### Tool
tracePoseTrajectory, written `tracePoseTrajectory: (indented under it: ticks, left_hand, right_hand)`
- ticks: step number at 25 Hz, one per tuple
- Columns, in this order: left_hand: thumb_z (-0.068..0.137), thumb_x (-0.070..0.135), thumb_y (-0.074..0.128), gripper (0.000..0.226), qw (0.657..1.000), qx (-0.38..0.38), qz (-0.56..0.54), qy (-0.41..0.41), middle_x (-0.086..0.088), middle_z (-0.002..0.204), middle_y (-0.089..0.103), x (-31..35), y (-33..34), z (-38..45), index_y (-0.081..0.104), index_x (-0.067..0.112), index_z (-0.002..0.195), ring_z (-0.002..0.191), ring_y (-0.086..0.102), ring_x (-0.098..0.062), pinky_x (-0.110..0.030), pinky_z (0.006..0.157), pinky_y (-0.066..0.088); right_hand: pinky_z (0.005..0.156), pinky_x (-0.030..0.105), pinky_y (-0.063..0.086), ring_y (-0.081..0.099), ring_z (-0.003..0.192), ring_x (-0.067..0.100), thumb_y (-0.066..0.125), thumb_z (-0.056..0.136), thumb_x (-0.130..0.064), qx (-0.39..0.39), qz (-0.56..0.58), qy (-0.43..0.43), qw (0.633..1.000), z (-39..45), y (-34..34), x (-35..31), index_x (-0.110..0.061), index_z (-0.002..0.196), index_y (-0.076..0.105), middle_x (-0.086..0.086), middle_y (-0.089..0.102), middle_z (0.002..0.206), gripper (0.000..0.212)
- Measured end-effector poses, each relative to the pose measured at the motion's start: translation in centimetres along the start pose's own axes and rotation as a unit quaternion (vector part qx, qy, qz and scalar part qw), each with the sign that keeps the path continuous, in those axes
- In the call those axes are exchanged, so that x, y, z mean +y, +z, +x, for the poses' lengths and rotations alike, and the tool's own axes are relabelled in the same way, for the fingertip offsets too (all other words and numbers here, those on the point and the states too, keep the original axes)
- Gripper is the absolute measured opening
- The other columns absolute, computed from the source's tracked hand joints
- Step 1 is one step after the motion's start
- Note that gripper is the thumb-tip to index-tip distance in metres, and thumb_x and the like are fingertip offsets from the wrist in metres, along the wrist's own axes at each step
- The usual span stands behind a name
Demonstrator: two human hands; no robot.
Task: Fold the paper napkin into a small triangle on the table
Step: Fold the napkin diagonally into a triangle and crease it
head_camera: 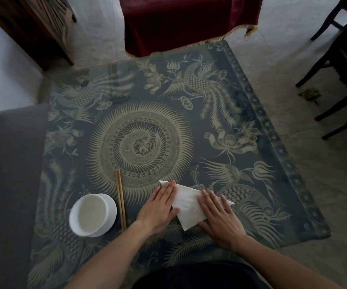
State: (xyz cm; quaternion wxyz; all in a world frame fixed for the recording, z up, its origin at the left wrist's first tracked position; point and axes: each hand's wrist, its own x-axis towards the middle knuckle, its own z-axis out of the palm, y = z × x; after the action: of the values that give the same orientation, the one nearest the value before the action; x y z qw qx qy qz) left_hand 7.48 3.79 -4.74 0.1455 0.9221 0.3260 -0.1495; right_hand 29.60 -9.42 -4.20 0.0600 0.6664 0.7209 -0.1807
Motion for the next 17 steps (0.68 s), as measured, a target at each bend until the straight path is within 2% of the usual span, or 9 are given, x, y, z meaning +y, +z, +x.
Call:
tracePoseTrajectory:
  ticks: [4,7,11,14,17]
  left_hand:
    - [0.097,0.058,-0.001,0.072,0.999,-0.010,0.028,-0.043,-0.002,0.159,-0.021,-1.5,-0.2,-0.6,-0.012,0.012,0.151,0.144,-0.025,-0.014,-0.042,0.120,-0.008]
    - [0.097,0.058,-0.001,0.072,0.998,-0.011,0.032,-0.060,-0.001,0.160,-0.018,-1.4,-0.2,-0.7,-0.009,0.012,0.152,0.145,-0.022,-0.015,-0.046,0.119,-0.010]
    - [0.098,0.055,0.005,0.071,0.996,0.001,0.036,-0.083,-0.005,0.162,-0.002,-1.5,-0.3,-0.9,0.005,0.010,0.153,0.148,-0.006,-0.026,-0.054,0.118,0.004]
    - [0.096,0.055,0.002,0.072,0.995,0.002,0.048,-0.089,-0.005,0.162,-0.005,-2.0,-0.6,-1.1,0.002,0.011,0.153,0.147,-0.011,-0.025,-0.052,0.118,0.000]
    - [0.097,0.055,0.003,0.072,0.994,0.020,0.028,-0.106,-0.004,0.161,-0.014,-1.7,-1.2,-1.1,-0.005,0.011,0.153,0.146,-0.018,-0.022,-0.049,0.118,-0.006]
  right_hand:
    - [0.112,0.047,0.011,0.012,0.146,0.028,0.023,0.099,-0.056,0.018,0.011,0.010,1.000,-1.2,0.2,1.1,-0.011,0.152,0.021,0.009,0.014,0.160,0.070]
    - [0.114,0.046,0.009,0.004,0.147,0.020,0.022,0.099,-0.056,0.023,0.019,0.058,0.998,-2.6,0.9,2.5,-0.011,0.152,0.020,0.007,0.014,0.160,0.070]
    - [0.116,0.049,0.009,0.004,0.147,0.019,0.022,0.099,-0.055,0.034,-0.004,0.108,0.994,-4.7,1.3,4.7,-0.011,0.152,0.021,0.006,0.017,0.160,0.069]
    - [0.116,0.053,0.008,0.005,0.147,0.022,0.020,0.099,-0.055,0.039,-0.007,0.137,0.990,-5.6,1.3,5.2,-0.010,0.152,0.022,0.006,0.019,0.160,0.070]
    - [0.116,0.053,0.004,0.000,0.147,0.022,0.022,0.098,-0.053,0.071,0.023,0.197,0.978,-4.9,0.8,4.2,-0.006,0.151,0.018,0.010,0.013,0.160,0.072]
